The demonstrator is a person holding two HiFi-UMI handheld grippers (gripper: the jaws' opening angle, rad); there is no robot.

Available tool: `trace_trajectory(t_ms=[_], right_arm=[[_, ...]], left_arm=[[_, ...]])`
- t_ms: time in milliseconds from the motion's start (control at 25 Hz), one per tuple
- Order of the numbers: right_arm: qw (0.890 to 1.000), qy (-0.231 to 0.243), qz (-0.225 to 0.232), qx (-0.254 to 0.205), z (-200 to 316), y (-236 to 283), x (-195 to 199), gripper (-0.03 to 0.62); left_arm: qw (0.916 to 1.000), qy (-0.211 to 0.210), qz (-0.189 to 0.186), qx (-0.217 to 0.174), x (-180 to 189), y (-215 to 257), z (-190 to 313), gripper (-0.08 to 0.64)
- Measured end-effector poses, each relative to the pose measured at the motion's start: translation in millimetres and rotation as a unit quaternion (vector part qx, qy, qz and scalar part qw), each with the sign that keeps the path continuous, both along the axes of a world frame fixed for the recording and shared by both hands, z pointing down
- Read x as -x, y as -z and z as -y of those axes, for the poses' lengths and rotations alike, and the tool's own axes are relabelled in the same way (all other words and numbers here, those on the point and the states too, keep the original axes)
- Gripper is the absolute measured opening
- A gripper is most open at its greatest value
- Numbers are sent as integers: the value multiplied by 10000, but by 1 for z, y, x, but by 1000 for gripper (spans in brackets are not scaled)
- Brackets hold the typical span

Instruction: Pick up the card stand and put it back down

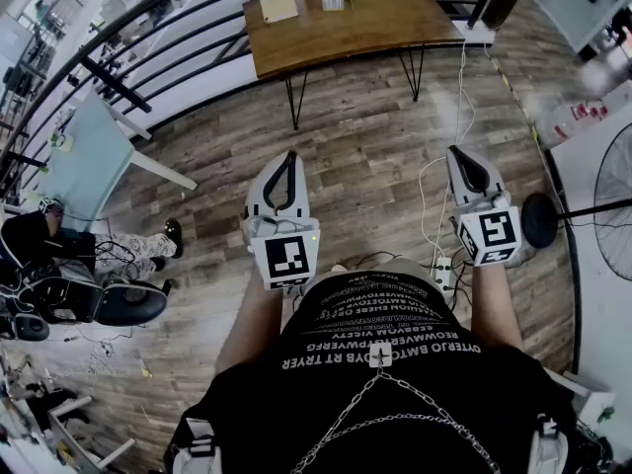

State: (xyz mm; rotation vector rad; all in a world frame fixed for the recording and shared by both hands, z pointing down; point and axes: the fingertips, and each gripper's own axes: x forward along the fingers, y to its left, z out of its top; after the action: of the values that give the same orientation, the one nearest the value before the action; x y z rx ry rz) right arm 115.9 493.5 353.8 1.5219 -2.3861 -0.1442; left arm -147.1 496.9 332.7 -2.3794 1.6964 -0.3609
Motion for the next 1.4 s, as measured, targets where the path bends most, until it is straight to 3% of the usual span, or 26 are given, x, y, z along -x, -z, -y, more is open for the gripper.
trace_trajectory(t_ms=[400,680,840,1000,1160,1400], right_arm=[[10000,-9,85,46,-8,-8,17,15],[9996,-164,212,106,-6,-9,-5,15],[9994,-6,282,198,7,-20,-4,15],[9984,181,374,378,35,-35,-5,17],[9965,400,483,547,72,-51,0,17],[9939,699,519,675,130,-69,3,17]], left_arm=[[9989,-47,-434,146,24,-16,2,26],[9957,-392,-818,168,12,-11,9,26],[9965,-307,-742,230,8,-17,24,26],[9931,-516,-1038,189,-3,-18,42,26],[9965,-418,-661,281,-10,-26,72,26],[9984,-179,-504,191,-19,-38,123,26]])
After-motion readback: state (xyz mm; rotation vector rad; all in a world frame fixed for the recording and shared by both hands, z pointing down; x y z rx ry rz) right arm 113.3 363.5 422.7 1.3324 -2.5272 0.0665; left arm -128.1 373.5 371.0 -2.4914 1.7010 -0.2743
